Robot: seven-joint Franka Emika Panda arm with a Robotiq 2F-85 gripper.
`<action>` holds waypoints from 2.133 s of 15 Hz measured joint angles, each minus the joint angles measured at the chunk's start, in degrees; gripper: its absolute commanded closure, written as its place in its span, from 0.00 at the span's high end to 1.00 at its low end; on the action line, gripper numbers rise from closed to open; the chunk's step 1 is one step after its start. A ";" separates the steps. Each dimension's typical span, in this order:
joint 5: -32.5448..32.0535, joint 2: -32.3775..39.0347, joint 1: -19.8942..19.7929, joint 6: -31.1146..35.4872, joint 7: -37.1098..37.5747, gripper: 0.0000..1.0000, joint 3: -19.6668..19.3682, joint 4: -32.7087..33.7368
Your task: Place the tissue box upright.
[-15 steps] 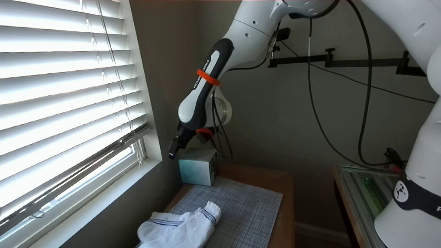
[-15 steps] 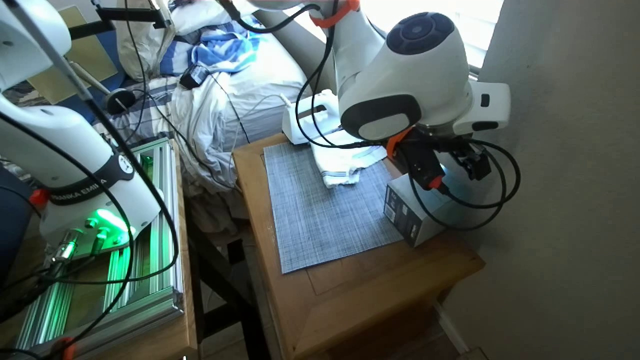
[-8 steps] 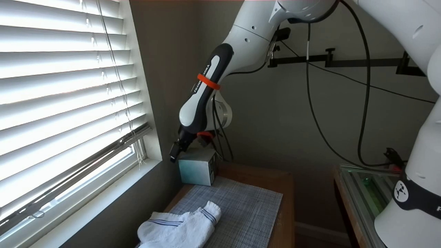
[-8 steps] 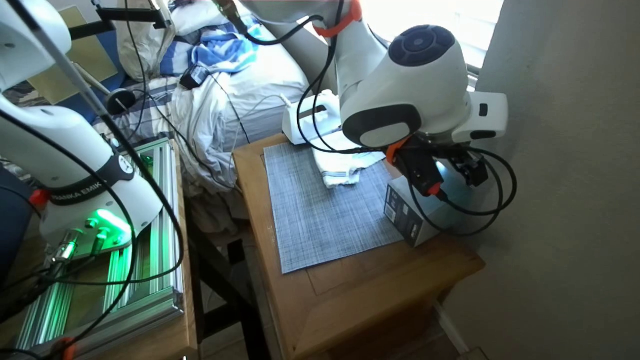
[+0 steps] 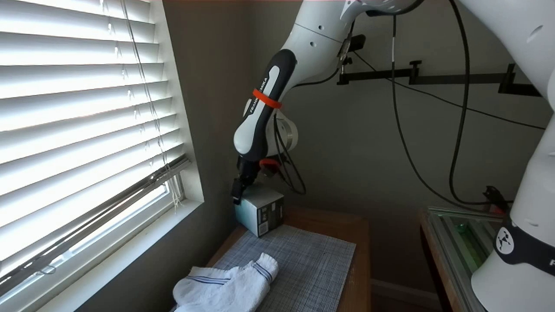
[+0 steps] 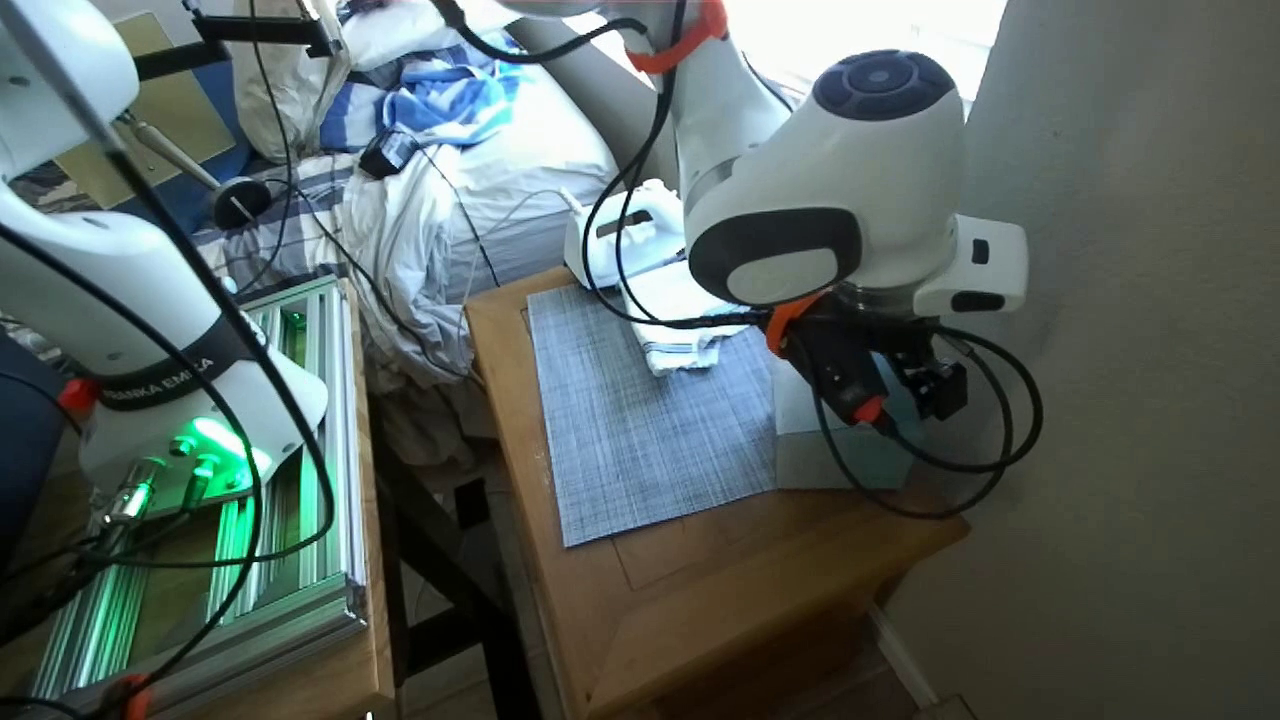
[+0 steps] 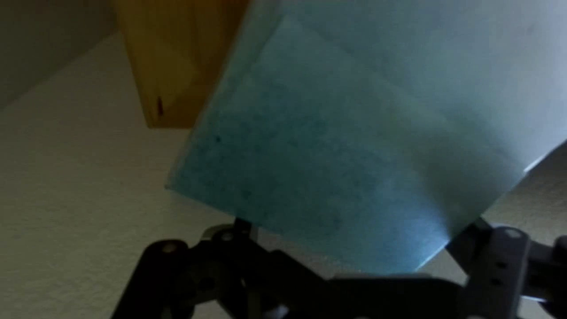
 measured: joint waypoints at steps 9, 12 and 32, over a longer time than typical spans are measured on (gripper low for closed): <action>1.01 -12.39 8.01 -39.72 1.68 1.00 -9.97 -1.46; 1.17 -14.77 12.16 -52.10 2.32 1.00 -14.10 -0.45; 14.29 -3.72 9.94 -56.72 -13.13 1.00 -16.72 13.59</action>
